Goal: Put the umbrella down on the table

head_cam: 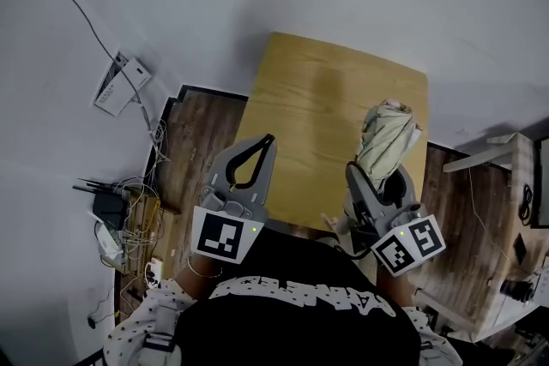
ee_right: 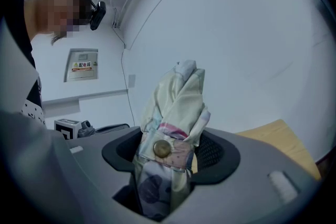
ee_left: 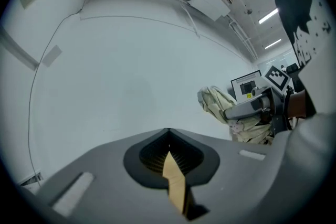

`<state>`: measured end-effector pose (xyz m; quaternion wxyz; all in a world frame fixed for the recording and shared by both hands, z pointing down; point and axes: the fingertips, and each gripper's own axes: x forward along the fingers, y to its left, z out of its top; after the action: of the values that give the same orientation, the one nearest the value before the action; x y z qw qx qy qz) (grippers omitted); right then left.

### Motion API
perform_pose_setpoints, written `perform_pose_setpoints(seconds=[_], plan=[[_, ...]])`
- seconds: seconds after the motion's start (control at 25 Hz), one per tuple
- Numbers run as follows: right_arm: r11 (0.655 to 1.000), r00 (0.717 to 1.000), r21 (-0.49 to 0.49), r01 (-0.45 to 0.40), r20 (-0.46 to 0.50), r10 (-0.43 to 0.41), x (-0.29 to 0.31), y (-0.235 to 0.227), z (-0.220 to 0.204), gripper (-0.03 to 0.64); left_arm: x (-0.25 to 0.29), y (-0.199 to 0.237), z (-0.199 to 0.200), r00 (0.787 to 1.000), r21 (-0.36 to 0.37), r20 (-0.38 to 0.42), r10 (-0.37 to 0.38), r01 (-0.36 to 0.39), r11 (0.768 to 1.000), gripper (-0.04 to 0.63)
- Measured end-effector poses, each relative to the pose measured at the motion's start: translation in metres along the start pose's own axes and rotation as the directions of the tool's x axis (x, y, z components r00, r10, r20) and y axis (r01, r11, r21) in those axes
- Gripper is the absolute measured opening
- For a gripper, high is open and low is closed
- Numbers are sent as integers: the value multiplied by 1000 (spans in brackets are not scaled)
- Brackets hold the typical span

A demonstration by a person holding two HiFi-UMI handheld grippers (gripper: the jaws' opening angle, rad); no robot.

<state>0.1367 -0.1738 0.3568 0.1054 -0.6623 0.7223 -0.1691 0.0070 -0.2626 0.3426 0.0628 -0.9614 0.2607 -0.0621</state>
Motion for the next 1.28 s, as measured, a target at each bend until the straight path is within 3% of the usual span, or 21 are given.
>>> perform_pose_setpoints(seconds=[0.64, 1.28], plan=[[964, 964, -18, 265, 32, -264, 8, 2, -18, 290, 21, 29, -15, 979, -25, 39, -202, 203, 979, 0], [919, 920, -44, 392, -8, -393, 22, -17, -30, 290, 45, 39, -31, 956, -56, 49, -290, 293, 955, 0]])
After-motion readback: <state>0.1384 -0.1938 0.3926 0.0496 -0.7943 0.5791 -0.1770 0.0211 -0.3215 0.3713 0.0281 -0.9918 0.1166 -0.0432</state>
